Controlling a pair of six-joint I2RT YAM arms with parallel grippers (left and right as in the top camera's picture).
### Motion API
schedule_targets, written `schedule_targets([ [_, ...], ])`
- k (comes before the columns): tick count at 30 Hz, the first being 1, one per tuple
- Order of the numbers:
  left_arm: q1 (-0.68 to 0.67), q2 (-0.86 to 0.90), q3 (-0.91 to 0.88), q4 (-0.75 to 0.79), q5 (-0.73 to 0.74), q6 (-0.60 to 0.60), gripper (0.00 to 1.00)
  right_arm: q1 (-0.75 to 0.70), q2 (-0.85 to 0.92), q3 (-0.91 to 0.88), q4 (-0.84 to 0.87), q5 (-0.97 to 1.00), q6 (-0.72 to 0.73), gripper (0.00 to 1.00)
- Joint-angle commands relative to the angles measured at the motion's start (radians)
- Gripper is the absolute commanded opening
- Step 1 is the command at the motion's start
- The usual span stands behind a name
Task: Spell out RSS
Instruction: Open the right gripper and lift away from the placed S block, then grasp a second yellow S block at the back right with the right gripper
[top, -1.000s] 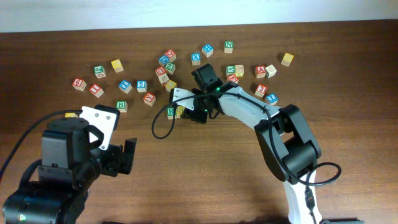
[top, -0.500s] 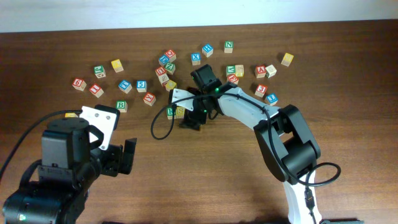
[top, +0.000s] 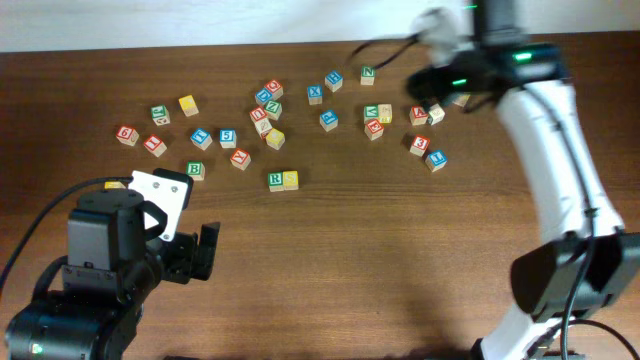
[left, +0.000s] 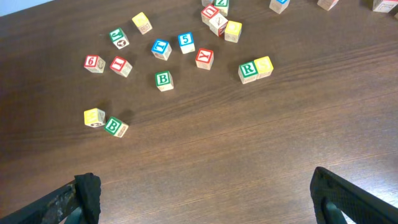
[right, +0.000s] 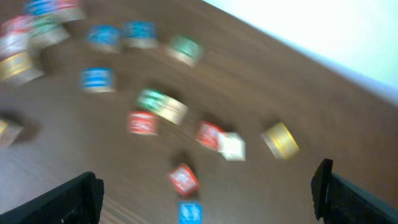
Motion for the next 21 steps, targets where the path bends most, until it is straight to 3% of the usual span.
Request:
schedule_targets([
  [1, 0.005, -0.006, -0.003, 0.002, 0.011, 0.016, 0.99, -0.190, 0.017, -0.006, -0.001, -0.131, 0.249, 0.98],
  [5, 0.005, -0.006, -0.003, 0.002, 0.011, 0.017, 0.99, -0.282, 0.085, -0.006, 0.102, -0.101, 0.430, 0.98],
  [10, 0.005, -0.006, -0.003, 0.002, 0.011, 0.017, 0.99, -0.152, 0.220, -0.005, 0.298, 0.137, 0.620, 0.98],
  [14, 0.005, -0.006, -0.003, 0.002, 0.011, 0.017, 0.99, -0.066, 0.359, 0.054, 0.408, 0.251, 0.699, 0.98],
  [21, 0.005, -0.006, -0.003, 0.002, 0.011, 0.017, 0.99, -0.060, 0.496, 0.078, 0.456, 0.350, 0.727, 0.99],
])
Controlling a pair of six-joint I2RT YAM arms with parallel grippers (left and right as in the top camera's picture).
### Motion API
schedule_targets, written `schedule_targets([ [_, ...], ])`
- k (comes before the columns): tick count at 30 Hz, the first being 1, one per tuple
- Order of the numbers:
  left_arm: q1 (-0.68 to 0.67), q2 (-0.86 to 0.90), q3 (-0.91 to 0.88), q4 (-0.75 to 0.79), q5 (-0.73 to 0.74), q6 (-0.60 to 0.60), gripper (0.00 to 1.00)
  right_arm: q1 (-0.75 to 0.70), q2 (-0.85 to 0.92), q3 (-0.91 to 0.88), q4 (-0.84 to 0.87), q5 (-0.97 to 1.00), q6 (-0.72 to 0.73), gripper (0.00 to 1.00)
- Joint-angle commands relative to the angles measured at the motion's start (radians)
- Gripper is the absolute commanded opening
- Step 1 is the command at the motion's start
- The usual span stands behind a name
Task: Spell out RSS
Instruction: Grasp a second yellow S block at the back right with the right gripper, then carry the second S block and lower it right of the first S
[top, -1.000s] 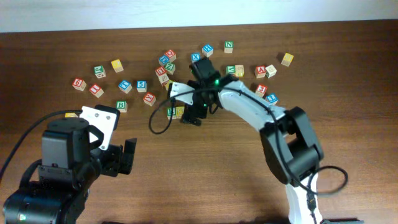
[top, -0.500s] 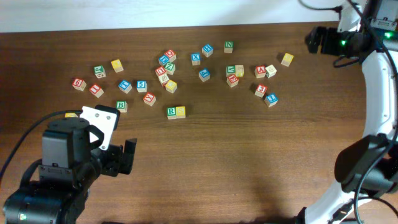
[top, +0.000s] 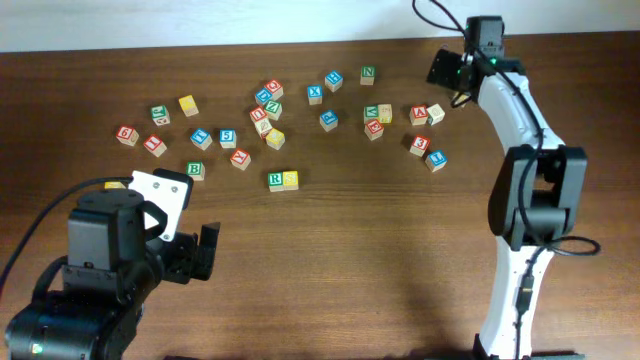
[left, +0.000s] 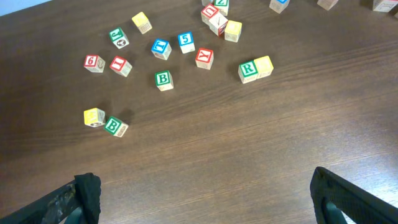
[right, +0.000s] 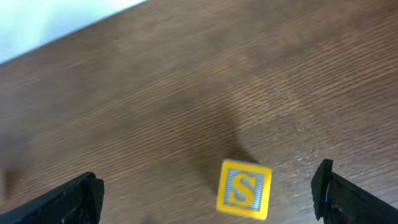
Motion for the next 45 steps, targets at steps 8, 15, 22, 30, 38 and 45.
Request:
schedule_targets([
  [8, 0.005, -0.006, -0.003, 0.002, 0.011, 0.017, 0.99, -0.003, 0.070, 0.027, 0.019, 0.058, 0.062, 0.80],
  [15, 0.005, -0.006, -0.003, 0.002, 0.011, 0.017, 0.99, -0.029, 0.079, 0.027, -0.014, 0.008, 0.070, 0.67],
  [22, 0.005, -0.006, -0.003, 0.002, 0.011, 0.017, 0.99, -0.029, 0.080, 0.026, -0.024, -0.007, 0.069, 0.52],
  [30, 0.005, -0.006, -0.003, 0.002, 0.011, 0.017, 0.99, -0.029, 0.080, 0.026, -0.039, -0.010, 0.069, 0.45],
  [38, 0.005, -0.006, -0.003, 0.002, 0.011, 0.017, 0.99, -0.029, 0.079, 0.026, -0.048, -0.010, 0.069, 0.35],
  [45, 0.005, -0.006, -0.003, 0.002, 0.011, 0.017, 0.99, -0.029, 0.080, 0.026, -0.050, -0.010, 0.069, 0.27],
])
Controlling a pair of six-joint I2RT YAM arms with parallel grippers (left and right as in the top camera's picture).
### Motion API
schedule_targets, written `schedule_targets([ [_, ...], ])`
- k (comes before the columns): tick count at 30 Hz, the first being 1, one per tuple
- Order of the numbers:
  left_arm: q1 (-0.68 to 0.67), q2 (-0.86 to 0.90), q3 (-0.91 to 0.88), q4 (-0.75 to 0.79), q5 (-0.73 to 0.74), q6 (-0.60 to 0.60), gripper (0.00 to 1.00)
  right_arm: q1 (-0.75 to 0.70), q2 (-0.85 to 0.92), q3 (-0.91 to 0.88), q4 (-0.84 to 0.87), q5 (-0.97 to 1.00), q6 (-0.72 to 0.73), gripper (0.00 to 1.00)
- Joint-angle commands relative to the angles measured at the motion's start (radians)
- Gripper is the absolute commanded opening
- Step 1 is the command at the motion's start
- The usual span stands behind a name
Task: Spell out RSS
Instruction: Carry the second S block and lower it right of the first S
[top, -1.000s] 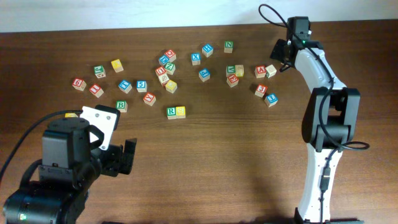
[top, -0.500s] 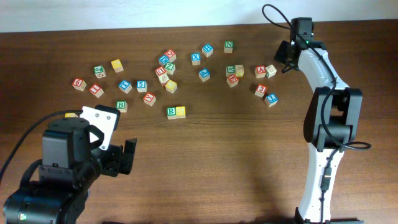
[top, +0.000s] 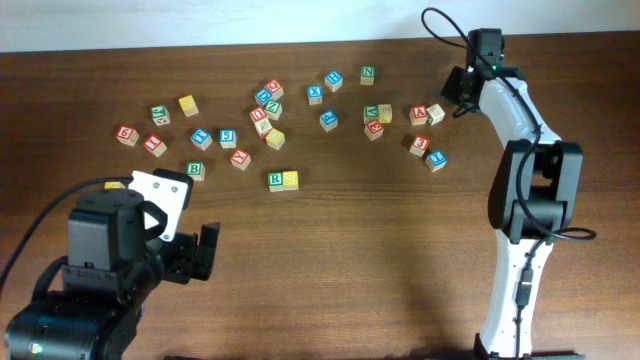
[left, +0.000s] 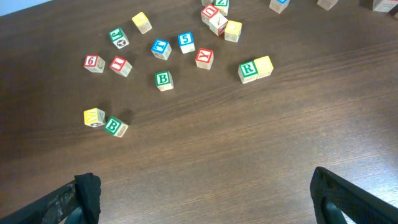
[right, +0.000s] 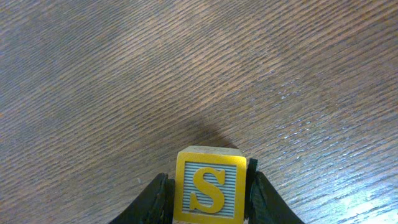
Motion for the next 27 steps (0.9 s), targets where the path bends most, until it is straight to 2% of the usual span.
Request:
schedule_targets([
  [1, 0.005, -0.006, -0.003, 0.001, 0.011, 0.017, 0.99, -0.002, 0.019, 0.022, -0.004, -0.006, -0.002, 0.26],
  [6, 0.005, -0.006, -0.003, 0.001, 0.011, 0.017, 0.99, -0.001, 0.017, 0.023, -0.009, -0.050, -0.003, 0.22],
  [9, 0.005, -0.006, -0.003, 0.001, 0.011, 0.017, 0.99, -0.001, 0.016, 0.060, -0.069, -0.055, -0.003, 0.19],
  [12, 0.005, -0.006, -0.003, 0.001, 0.011, 0.017, 0.99, -0.001, 0.015, 0.199, -0.211, -0.051, -0.019, 0.17],
  [13, 0.005, -0.006, -0.003, 0.001, 0.011, 0.017, 0.99, -0.001, 0.015, 0.252, -0.257, -0.052, -0.037, 0.15],
  [14, 0.005, -0.006, -0.003, 0.001, 0.011, 0.017, 0.99, 0.001, 0.015, 0.380, -0.377, -0.051, -0.045, 0.13],
  [17, 0.005, -0.006, -0.003, 0.001, 0.011, 0.016, 0.99, 0.014, 0.014, 0.552, -0.555, -0.103, -0.094, 0.05],
  [19, 0.005, -0.006, -0.003, 0.001, 0.011, 0.017, 0.99, 0.060, 0.014, 0.671, -0.701, -0.164, -0.174, 0.04],
  [21, 0.005, -0.006, -0.003, 0.001, 0.011, 0.017, 0.99, 0.119, 0.014, 0.738, -0.776, -0.164, -0.214, 0.04],
  [27, 0.005, -0.006, -0.003, 0.001, 0.011, 0.017, 0.99, 0.389, 0.014, 0.766, -0.952, -0.164, -0.253, 0.04],
])
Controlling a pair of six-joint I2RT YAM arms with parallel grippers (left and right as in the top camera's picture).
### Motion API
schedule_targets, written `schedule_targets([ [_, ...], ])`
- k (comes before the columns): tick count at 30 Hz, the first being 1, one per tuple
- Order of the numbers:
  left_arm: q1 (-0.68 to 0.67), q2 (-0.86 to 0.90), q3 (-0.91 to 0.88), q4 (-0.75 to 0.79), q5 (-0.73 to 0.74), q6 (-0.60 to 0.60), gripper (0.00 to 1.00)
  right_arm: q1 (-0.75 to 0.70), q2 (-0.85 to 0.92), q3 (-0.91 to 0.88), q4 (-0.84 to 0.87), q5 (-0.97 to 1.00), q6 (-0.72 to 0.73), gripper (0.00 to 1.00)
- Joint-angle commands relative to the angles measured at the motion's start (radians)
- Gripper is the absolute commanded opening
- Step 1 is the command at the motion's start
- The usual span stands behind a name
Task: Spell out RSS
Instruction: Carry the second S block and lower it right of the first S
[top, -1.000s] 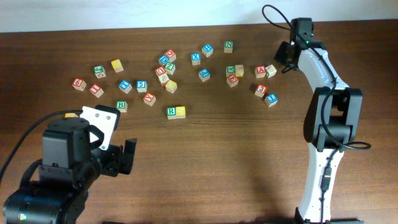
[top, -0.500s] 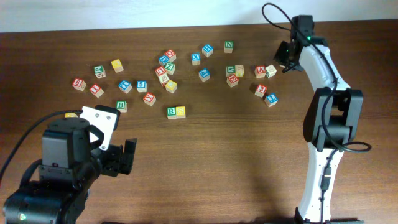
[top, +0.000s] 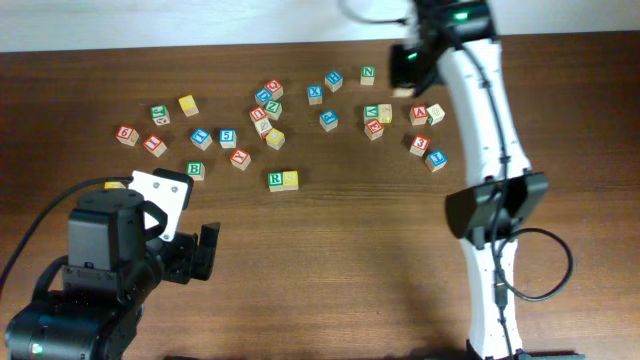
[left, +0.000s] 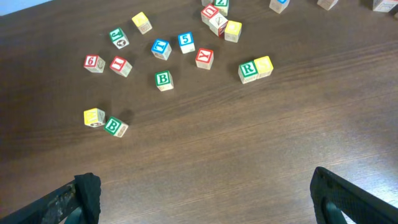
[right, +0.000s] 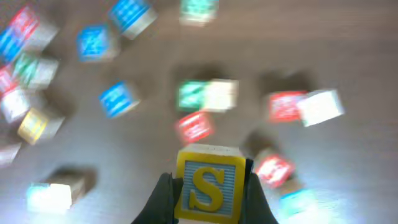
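Observation:
My right gripper (right: 209, 190) is shut on a yellow block with the letter S (right: 210, 184) and holds it in the air above the scattered blocks; the view is blurred by motion. Overhead, that gripper (top: 406, 62) is over the far middle-right of the table. A green R block (top: 275, 180) lies mid-table with a yellow block (top: 291, 179) touching its right side; the R block (left: 247, 70) also shows in the left wrist view. My left gripper (left: 202, 199) stands open at the near left, nothing between its fingers.
Several lettered and numbered blocks lie scattered across the far half of the brown wooden table (top: 380, 260). A green B block (left: 114, 126) and a yellow block (left: 94, 116) lie close in front of the left arm. The table's far edge runs along a white wall.
My right gripper, then shut on the S block down on the table at the far right, now holds it in the air further left, over the block cluster. The left arm has not moved.
My right gripper was open over the right-hand blocks. Then it hung open above a lone yellow S block at the far right. Then it was shut on that block on the table, and now it holds it above the cluster. The left arm stayed still throughout.

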Motion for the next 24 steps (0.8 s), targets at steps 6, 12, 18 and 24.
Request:
schedule_targets([
  [6, 0.005, -0.006, -0.002, 0.001, 0.011, 0.016, 0.99, 0.234, -0.009, 0.013, -0.195, 0.002, -0.125, 0.04],
  [12, 0.005, -0.006, -0.002, 0.001, 0.011, 0.017, 0.99, 0.196, -0.208, -0.378, -0.061, -0.028, -0.126, 0.04],
  [18, 0.005, -0.006, -0.002, 0.001, 0.011, 0.017, 0.99, 0.169, -0.645, -1.177, 0.437, -0.032, -0.113, 0.04],
  [24, 0.005, -0.006, -0.002, 0.001, 0.011, 0.017, 0.99, 0.328, -0.616, -1.359, 0.910, 0.035, 0.002, 0.04],
])
